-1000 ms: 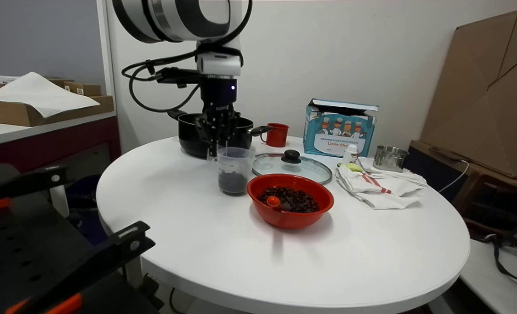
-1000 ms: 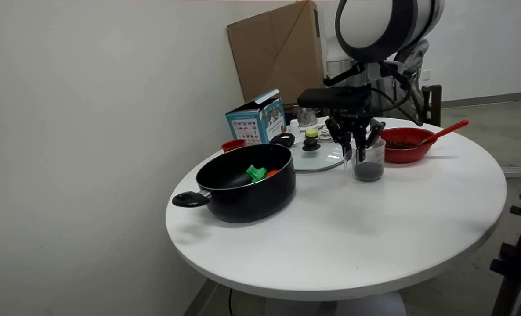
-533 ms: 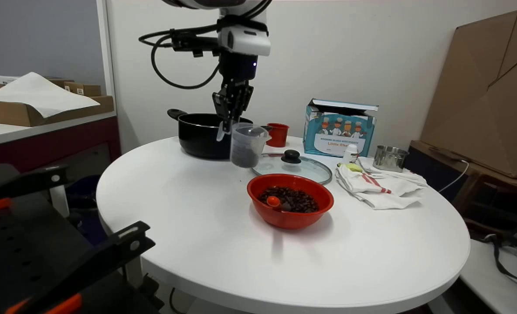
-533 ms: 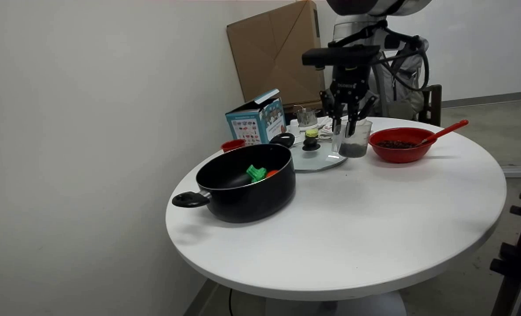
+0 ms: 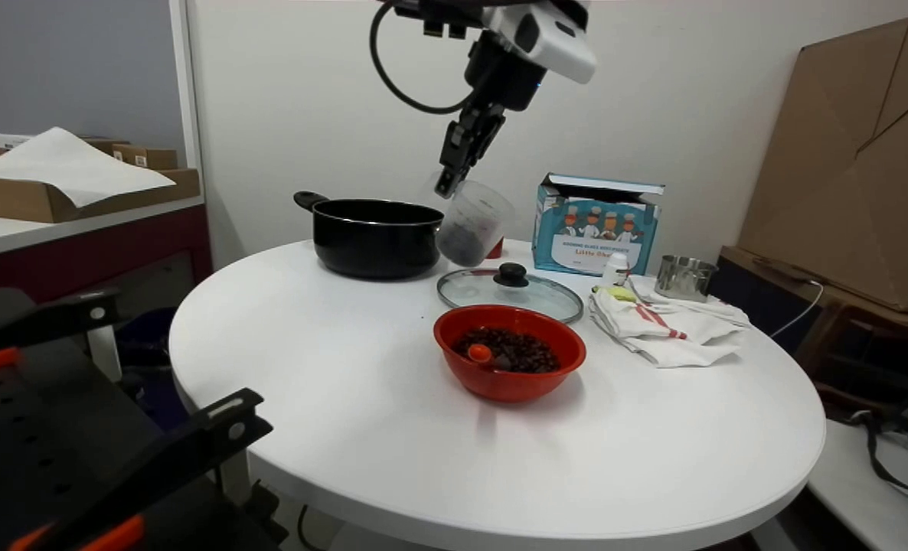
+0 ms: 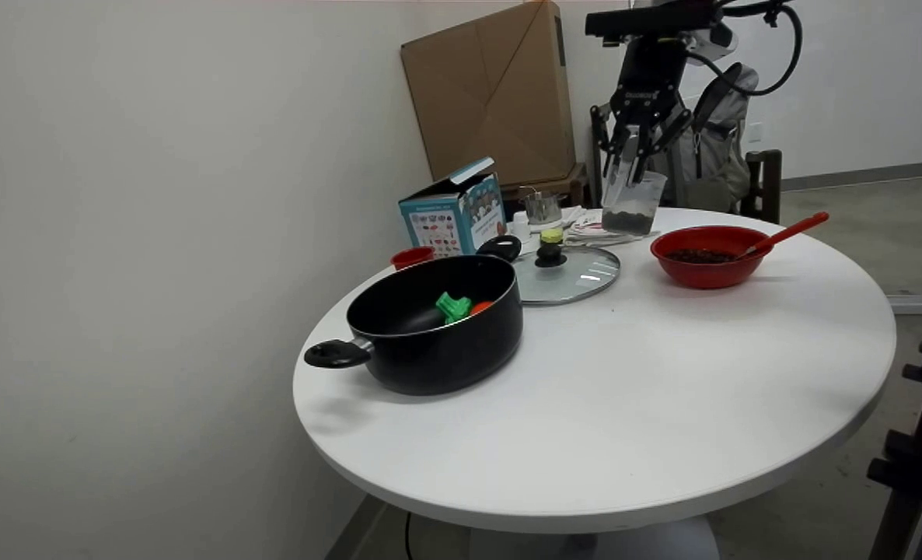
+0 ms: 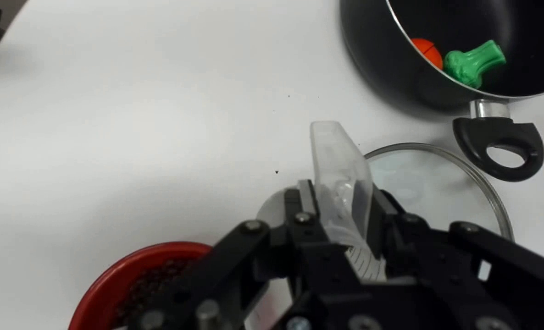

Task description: Pour some of the contents from the jug into the red bowl

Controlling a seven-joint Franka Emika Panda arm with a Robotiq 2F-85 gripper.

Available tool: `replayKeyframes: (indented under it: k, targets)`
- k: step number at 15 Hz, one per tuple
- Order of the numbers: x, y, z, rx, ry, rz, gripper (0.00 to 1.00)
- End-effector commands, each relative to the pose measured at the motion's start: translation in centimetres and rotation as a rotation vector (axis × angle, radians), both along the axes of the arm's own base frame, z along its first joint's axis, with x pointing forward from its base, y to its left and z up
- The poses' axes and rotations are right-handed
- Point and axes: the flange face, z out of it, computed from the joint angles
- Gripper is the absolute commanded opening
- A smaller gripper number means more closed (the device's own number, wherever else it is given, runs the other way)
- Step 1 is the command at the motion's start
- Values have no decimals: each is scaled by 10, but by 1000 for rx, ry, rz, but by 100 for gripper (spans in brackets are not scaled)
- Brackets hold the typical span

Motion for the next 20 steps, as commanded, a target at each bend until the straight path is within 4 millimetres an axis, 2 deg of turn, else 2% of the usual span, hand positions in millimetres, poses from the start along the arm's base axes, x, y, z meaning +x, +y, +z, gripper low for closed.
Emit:
replayKeyframes:
  k: [1,3,5,12,20]
  targets:
    - [11,-45,4,137,32,37,8]
    - [10,-66,-2,210,82,19,8]
    - [8,-77,-12,256,130,16,8]
    - [0,-90,-52,423,264,12,8]
    - [-11,-115,-71,618,361,-31,8]
